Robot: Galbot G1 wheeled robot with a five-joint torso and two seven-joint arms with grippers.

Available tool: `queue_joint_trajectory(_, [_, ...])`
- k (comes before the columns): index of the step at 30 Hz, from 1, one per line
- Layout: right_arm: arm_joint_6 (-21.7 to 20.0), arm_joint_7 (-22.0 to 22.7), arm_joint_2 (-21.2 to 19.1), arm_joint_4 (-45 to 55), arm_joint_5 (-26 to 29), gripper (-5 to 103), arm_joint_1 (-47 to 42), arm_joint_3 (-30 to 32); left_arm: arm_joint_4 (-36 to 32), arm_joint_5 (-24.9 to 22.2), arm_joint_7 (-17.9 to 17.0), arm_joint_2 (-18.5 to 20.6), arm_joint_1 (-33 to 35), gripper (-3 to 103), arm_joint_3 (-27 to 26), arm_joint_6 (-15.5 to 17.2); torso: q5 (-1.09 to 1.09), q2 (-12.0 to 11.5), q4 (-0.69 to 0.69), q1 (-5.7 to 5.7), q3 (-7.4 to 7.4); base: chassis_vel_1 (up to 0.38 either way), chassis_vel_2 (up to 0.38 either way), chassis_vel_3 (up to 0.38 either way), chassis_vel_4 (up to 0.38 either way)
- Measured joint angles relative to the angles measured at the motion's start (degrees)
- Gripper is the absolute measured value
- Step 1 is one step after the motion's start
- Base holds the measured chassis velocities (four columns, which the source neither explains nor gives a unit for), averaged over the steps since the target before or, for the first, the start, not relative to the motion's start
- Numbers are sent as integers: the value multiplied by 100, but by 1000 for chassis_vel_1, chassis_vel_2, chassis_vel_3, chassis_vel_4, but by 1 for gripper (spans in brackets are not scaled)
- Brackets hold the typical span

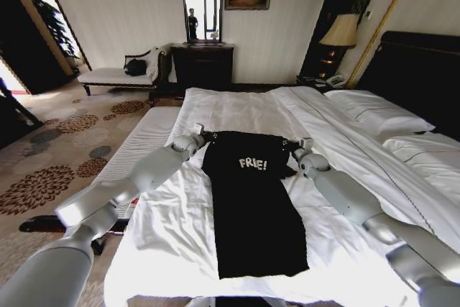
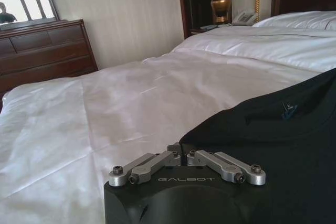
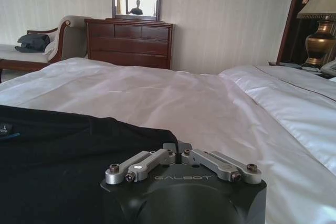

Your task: Fold the clothes on the bed.

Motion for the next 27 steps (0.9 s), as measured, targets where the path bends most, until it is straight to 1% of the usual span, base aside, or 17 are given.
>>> queue_joint_trajectory(1, [41, -47, 104, -229, -67, 0, 89, 1, 316, 90, 0, -238, -36, 0, -41, -52, 0, 0, -6, 0, 0, 0, 0, 0, 0])
queue_joint_trajectory(3, [115, -112, 331, -669, -211, 0, 229, 3, 863, 316, -1, -632, -83, 0, -163, -150, 2, 0, -9, 0, 0, 0, 0, 0, 0])
queue_joint_trajectory(4, [144, -125, 453, -853, -298, 0, 283, 10, 1089, 418, -1, -769, -98, 0, -224, -181, 2, 0, -10, -1, -1, 0, 0, 0, 0])
queue_joint_trajectory(5, [144, -125, 453, -853, -298, 0, 283, 10, 1089, 418, -1, -769, -98, 0, -224, -181, 2, 0, -10, -1, -1, 0, 0, 0, 0])
queue_joint_trajectory(9, [236, -131, 884, -1352, -612, 0, 375, 92, 1822, 821, -1, -1107, -143, 0, -534, -245, 1, 0, 1, -3, -1, 0, 0, 0, 0])
queue_joint_trajectory(10, [236, -131, 884, -1352, -612, 0, 375, 92, 1822, 821, -1, -1107, -143, 0, -534, -245, 1, 0, 1, -3, -1, 0, 0, 0, 0])
queue_joint_trajectory(12, [298, -136, 1045, -1537, -769, 0, 380, 165, 2053, 1030, -1, -1183, -143, 0, -699, -272, 0, 0, 3, -2, -1, 0, 0, 0, 0])
queue_joint_trajectory(14, [355, -151, 1188, -1710, -896, 0, 382, 241, 2181, 1141, 0, -1203, -131, 0, -816, -281, 0, 0, 3, -2, -1, 0, 0, 0, 0])
queue_joint_trajectory(19, [439, -159, 1395, -1929, -1073, 0, 408, 344, 2289, 1259, 0, -1237, -98, 0, -978, -283, 0, 1, -2, -2, -2, 0, 0, 0, 0])
queue_joint_trajectory(25, [505, -151, 1490, -2050, -1188, 0, 442, 395, 2316, 1429, -1, -1365, -46, 0, -1044, -288, -1, 1, -1, -2, -2, 0, 0, 0, 0])
queue_joint_trajectory(27, [525, -143, 1489, -2079, -1237, 0, 444, 417, 2446, 1626, -1, -1474, -31, 0, -1132, -299, -1, 1, -3, -2, -2, 0, 0, 0, 0])
